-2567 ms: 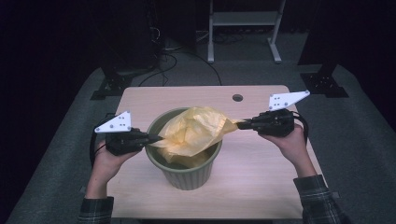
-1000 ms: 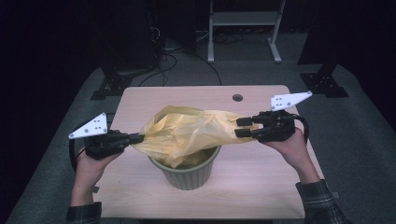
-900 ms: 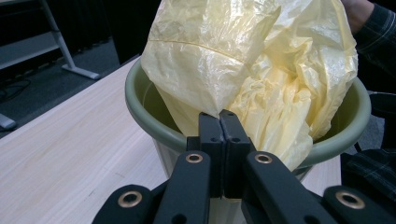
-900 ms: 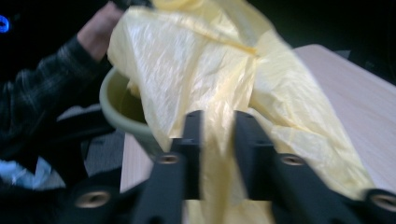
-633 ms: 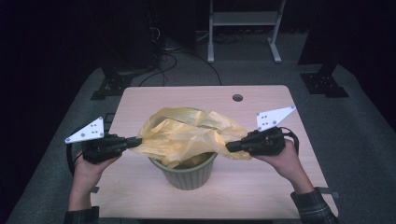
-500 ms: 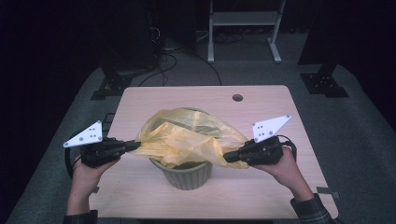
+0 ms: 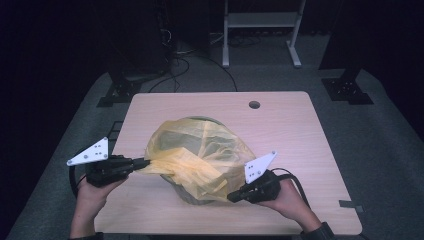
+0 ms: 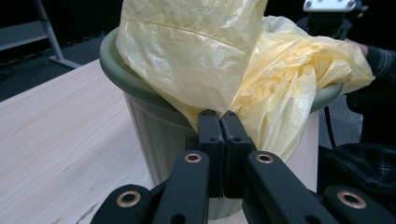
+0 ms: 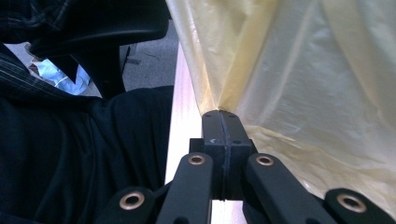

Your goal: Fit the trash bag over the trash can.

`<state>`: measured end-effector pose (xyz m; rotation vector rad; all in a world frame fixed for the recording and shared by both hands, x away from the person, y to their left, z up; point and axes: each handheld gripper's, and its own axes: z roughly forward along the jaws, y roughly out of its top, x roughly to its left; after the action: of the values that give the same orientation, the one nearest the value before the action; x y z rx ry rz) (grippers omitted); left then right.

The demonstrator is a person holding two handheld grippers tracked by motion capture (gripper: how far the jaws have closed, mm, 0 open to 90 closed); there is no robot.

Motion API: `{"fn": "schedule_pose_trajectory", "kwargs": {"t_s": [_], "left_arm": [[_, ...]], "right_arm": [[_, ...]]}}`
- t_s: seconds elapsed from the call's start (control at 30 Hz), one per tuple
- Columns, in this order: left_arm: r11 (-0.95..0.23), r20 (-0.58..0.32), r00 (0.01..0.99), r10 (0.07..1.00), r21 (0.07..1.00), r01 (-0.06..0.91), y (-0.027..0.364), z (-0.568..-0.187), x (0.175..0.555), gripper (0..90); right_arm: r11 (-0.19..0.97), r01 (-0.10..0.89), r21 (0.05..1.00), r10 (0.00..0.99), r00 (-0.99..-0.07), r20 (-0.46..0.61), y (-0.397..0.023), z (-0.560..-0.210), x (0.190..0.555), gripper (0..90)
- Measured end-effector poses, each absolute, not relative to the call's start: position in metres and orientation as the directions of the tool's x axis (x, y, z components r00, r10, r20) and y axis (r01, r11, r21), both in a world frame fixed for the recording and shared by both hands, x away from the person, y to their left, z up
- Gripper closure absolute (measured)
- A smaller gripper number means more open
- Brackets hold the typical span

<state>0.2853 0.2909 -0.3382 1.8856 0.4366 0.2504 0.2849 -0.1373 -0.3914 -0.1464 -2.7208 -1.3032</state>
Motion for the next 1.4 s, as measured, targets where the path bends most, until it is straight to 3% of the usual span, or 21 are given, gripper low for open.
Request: {"fn": "schedule_pose_trajectory", "kwargs": {"t_s": [0.1, 0.2, 0.33, 0.47, 0.67, 0.97, 1.23, 1.4], "left_arm": [[-0.308, -0.029, 0.908, 0.419, 0.935, 0.173, 0.291, -0.336, 0.285, 88.5], [-0.305, -0.019, 0.905, 0.424, 0.939, 0.163, 0.292, -0.333, 0.283, 83.8], [-0.295, -0.001, 0.9, 0.436, 0.945, 0.144, 0.29, -0.325, 0.279, 69.5], [-0.296, 0.01, 0.897, 0.441, 0.946, 0.135, 0.288, -0.311, 0.276, 51.9], [-0.299, 0.024, 0.895, 0.445, 0.946, 0.123, 0.287, -0.283, 0.278, 37.9], [-0.285, 0.027, 0.889, 0.457, 0.951, 0.118, 0.274, -0.247, 0.303, 33.1], [-0.319, 0.0, 0.887, 0.462, 0.933, 0.166, 0.244, -0.237, 0.34, 31.3], [-0.343, -0.025, 0.88, 0.475, 0.915, 0.212, 0.231, -0.239, 0.358, 30.7]], "right_arm": [[0.621, 0.138, 0.772, 0.045, -0.989, 0.14, -0.14, -0.39, 0.287, 90.0], [0.587, 0.144, 0.796, 0.063, -0.989, 0.132, -0.148, -0.379, 0.288, 77.2], [0.522, 0.139, 0.841, 0.076, -0.99, 0.116, -0.164, -0.354, 0.289, 66.3], [0.476, 0.119, 0.871, 0.105, -0.991, 0.078, -0.177, -0.329, 0.289, 62.4], [0.396, 0.089, 0.914, 0.132, -0.99, 0.039, -0.181, -0.302, 0.29, 51.6], [0.403, 0.051, 0.914, 0.071, -0.997, 0.024, -0.144, -0.296, 0.293, 46.6], [0.427, 0.038, 0.903, 0.041, -0.999, 0.023, -0.122, -0.301, 0.295, 45.2], [0.45, 0.022, 0.893, 0.007, -1.0, 0.021, -0.112, -0.302, 0.291, 55.0]]}}
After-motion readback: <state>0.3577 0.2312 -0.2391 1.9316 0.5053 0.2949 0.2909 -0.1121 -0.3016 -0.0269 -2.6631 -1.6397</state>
